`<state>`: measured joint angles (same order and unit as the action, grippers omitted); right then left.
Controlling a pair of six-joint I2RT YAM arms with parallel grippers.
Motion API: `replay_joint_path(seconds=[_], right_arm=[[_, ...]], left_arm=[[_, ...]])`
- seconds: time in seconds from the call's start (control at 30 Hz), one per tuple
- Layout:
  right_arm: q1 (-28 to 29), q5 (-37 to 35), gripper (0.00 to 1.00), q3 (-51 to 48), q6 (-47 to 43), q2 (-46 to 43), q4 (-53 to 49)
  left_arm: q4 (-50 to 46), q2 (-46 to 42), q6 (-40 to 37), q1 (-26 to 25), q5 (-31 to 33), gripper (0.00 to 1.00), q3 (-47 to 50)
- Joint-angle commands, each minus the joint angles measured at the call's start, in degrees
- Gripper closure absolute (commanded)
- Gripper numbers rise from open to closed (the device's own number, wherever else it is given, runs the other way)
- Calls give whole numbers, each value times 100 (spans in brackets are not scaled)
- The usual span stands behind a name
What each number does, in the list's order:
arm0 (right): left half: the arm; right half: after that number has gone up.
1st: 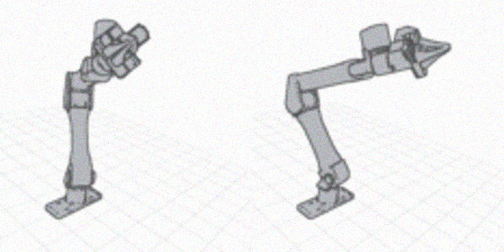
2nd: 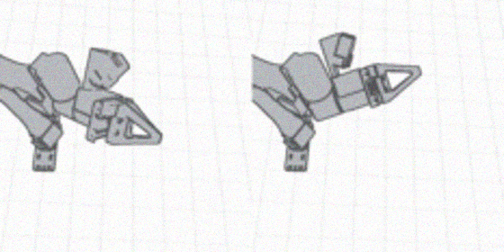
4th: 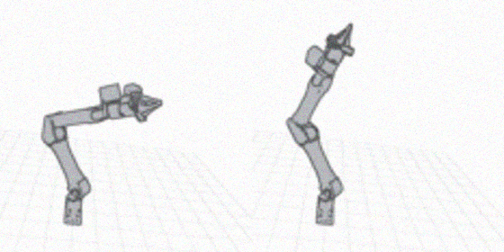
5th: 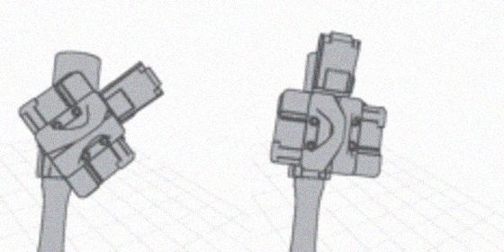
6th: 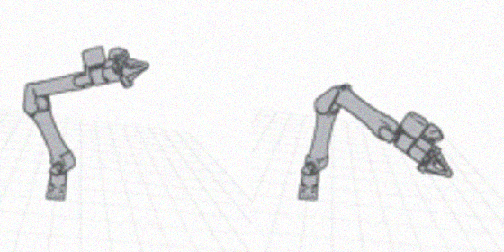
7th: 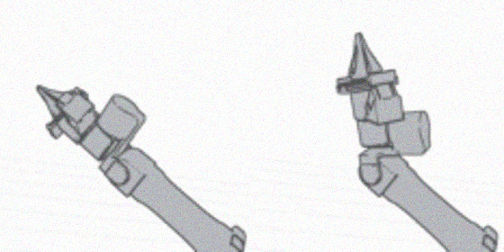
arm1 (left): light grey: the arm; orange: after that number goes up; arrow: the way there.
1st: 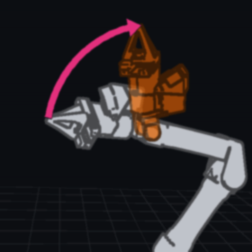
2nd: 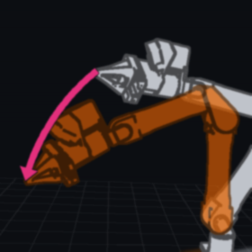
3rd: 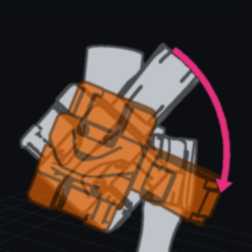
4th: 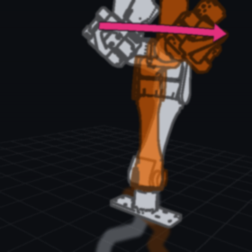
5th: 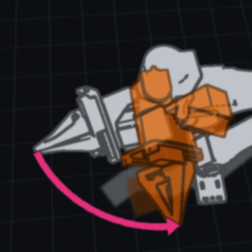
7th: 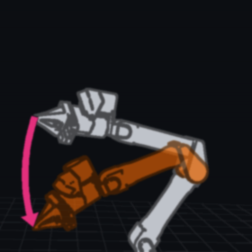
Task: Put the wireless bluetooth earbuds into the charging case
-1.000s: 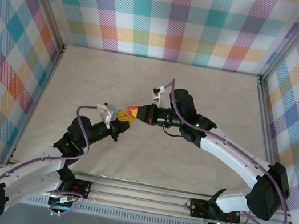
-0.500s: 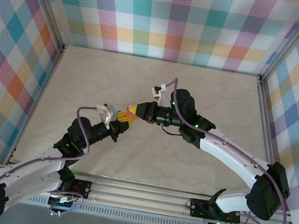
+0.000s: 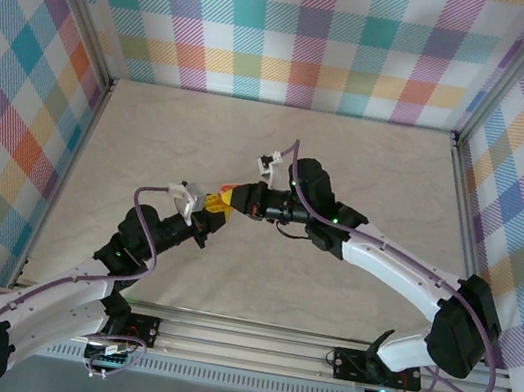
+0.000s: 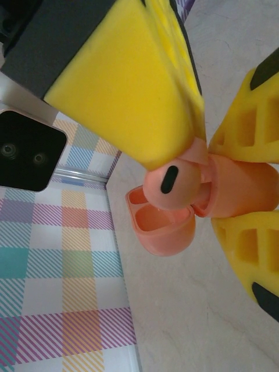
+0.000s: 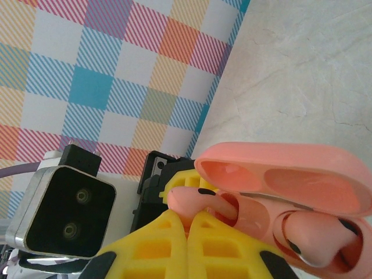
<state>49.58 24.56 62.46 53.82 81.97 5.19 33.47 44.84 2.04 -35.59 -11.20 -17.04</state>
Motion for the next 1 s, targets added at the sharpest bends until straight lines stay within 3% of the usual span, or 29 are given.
replay_joint_path(seconds=[0.0,0.2,0.5,0.87,0.97], right_arm=[[43,15,95,-27,63,20,288],[56,-3,95,-82,69,5,204],[58,-414,90,223,-315,-40,-928],[52,-820,71,324,-390,-191,-1271],[55,-838,70,398,-453,-182,-1367]], left_arm=[[419,-116,-65,-53,74,100,37],[373,-216,-64,-53,109,100,20],[239,-401,-55,-53,72,100,24],[170,-485,-42,-53,11,100,16],[159,-511,-34,-53,4,100,18]])
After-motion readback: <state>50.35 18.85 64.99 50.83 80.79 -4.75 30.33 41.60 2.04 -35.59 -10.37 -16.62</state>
